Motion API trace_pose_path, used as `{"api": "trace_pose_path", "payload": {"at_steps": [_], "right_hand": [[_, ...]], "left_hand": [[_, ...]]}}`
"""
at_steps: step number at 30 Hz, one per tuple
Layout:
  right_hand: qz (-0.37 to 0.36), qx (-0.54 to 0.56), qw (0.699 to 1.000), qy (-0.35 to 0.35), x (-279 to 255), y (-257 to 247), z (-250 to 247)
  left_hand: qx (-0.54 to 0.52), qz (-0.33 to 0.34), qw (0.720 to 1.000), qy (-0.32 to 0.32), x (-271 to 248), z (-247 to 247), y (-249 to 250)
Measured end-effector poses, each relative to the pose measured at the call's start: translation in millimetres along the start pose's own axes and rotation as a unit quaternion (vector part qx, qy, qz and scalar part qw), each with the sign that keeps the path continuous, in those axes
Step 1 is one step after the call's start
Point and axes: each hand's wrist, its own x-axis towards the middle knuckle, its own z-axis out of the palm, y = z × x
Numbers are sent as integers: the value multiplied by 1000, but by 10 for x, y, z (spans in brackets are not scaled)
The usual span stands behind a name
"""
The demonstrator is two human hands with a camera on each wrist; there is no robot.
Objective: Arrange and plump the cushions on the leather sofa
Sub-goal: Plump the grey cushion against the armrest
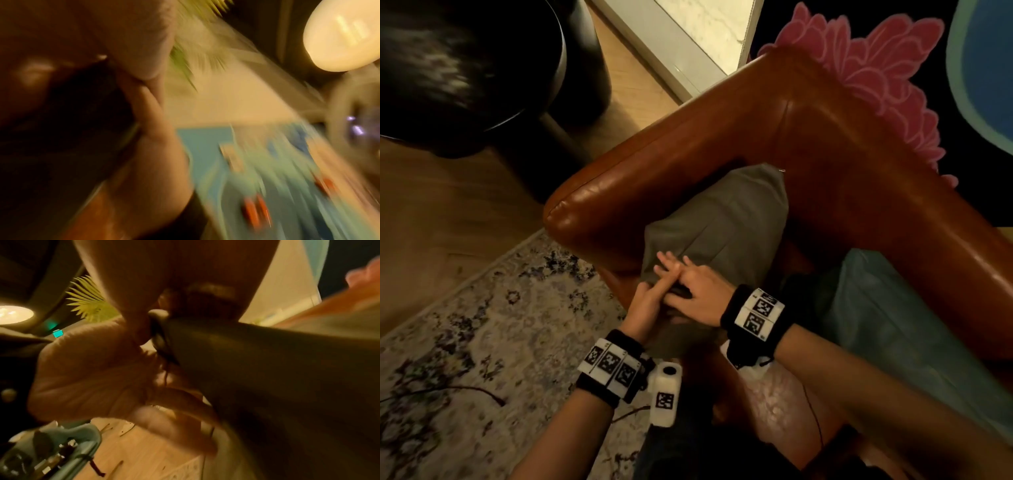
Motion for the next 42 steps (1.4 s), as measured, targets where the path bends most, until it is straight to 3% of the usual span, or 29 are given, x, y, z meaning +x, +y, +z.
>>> {"api": "trace_pose_path", "payload": {"at_steps": [1, 3, 6, 9, 12, 14, 16, 18, 20, 24, 29, 31, 32, 34, 36, 39, 40, 42], "right_hand": [[-4, -1, 1000, -24, 46, 56, 52], [-44, -104, 993, -26, 98, 211, 97], [-83, -304, 946, 72, 192, 657, -39], [76, -280, 942, 171, 299, 1136, -492], [181, -297, 908, 234, 399, 1374, -817], [240, -203, 904, 289, 433, 1331, -985], [268, -107, 911, 294, 464, 1188, -1044], [236, -113, 926, 271, 462, 1097, -970], [224, -79, 928, 286, 396, 1099, -930], [224, -17, 924, 310, 215, 1117, -1018], [55, 49, 915, 398, -219, 439, -1046], [19, 87, 899, 428, -408, 126, -947], [5, 91, 896, 435, -455, -28, -850], [-37, 67, 909, 410, -432, -268, -586], [-62, 28, 936, 346, -274, -381, -271], [-58, -44, 975, 208, -5, -404, 164], [-46, -81, 979, 181, 68, -345, 303], [5, -155, 977, 148, 178, -121, 471]], "left_hand": [[-27, -16, 999, 10, -18, -63, -21], [-40, -23, 998, 32, -59, -239, -85], [-37, -11, 996, 83, -155, -557, -165], [8, 2, 991, 136, -243, -787, -235], [58, -4, 977, 207, -201, -839, -284], [63, -15, 961, 271, -106, -826, -363], [108, 2, 928, 356, -8, -784, -414], [162, 39, 885, 434, 30, -764, -389], [155, 61, 870, 463, 3, -824, -290], [276, 60, 846, 452, -104, -1107, -188], [431, 0, 805, 409, -285, -1346, -226], [424, 5, 828, 367, -379, -1329, -331], [410, 29, 852, 324, -403, -1276, -382], [308, 60, 923, 221, -396, -1059, -410], [164, 2, 979, 119, -309, -785, -349], [-47, -86, 995, 35, -99, -530, -269], [-63, -92, 993, 40, -32, -505, -270], [-27, -88, 989, 111, 94, -548, -303]]}}
